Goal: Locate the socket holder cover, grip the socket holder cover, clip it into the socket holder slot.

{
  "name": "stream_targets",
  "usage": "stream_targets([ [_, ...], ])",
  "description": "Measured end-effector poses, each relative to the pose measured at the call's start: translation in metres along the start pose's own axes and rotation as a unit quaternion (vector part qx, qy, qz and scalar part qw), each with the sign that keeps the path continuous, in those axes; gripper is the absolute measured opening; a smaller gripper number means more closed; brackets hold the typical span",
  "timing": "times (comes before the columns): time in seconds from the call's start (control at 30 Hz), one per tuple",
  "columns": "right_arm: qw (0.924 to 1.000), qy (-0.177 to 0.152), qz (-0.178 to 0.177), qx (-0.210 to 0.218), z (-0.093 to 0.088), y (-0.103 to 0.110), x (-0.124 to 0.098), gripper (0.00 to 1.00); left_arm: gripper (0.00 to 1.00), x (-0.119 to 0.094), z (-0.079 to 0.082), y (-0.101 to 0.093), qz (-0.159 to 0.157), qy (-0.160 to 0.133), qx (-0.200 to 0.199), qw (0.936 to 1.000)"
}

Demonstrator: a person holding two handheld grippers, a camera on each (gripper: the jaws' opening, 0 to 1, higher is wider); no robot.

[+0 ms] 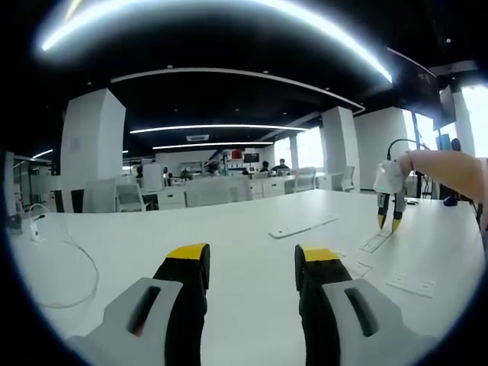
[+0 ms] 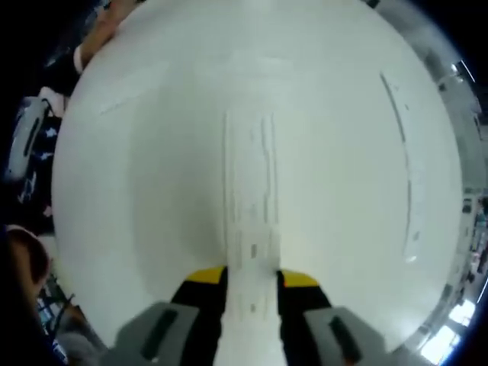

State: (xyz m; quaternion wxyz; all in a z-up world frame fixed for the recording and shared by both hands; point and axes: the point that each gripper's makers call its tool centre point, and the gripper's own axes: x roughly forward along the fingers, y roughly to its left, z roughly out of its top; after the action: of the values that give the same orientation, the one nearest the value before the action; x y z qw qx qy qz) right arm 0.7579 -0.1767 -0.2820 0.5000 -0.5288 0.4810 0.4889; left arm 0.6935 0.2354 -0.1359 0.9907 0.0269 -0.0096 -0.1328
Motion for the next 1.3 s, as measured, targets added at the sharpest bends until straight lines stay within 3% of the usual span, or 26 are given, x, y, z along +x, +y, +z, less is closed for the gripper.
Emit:
stream_targets([
  [0.3, 1.0000, 0.005, -0.002, 0.004, -0.005, -0.017, -0.003, 0.29, 0.46, 0.000, 0.000, -0.004, -0.004, 0.000, 0.000, 1.0000],
  [0.53, 0.9996, -0.003, -0.016, 0.022, -0.003, -0.012, -0.002, 0.37, 0.46, -0.001, 0.001, -0.004, -0.005, -0.003, -0.001, 1.0000],
  [0.63, 0.9988, 0.001, -0.016, 0.046, -0.009, -0.008, -0.003, 0.48, 0.46, -0.001, 0.002, -0.004, -0.006, -0.006, -0.003, 1.0000],
  [0.73, 0.9980, -0.005, -0.032, 0.054, -0.011, -0.009, -0.016, 0.47, 0.46, -0.001, 0.001, -0.005, -0.005, -0.005, -0.003, 1.0000],
  [0.83, 0.9946, -0.041, -0.072, 0.063, -0.004, -0.017, -0.037, 0.47, 0.46, 0.001, -0.001, -0.008, -0.008, -0.002, -0.002, 1.0000],
  [1.03, 0.9851, -0.105, -0.119, 0.068, 0.007, -0.018, -0.070, 0.44, 0.46, 0.003, -0.004, -0.012, -0.012, 0.003, 0.001, 0.9999],
  [1.17, 0.9720, -0.163, -0.137, 0.099, 0.008, -0.019, -0.089, 0.42, 0.46, 0.005, -0.010, -0.013, -0.012, 0.010, 0.001, 0.9999],
  [1.3, 0.9569, -0.208, -0.166, 0.116, 0.002, -0.019, -0.105, 0.32, 0.46, 0.005, -0.010, -0.014, -0.015, 0.009, -0.001, 0.9998],
])
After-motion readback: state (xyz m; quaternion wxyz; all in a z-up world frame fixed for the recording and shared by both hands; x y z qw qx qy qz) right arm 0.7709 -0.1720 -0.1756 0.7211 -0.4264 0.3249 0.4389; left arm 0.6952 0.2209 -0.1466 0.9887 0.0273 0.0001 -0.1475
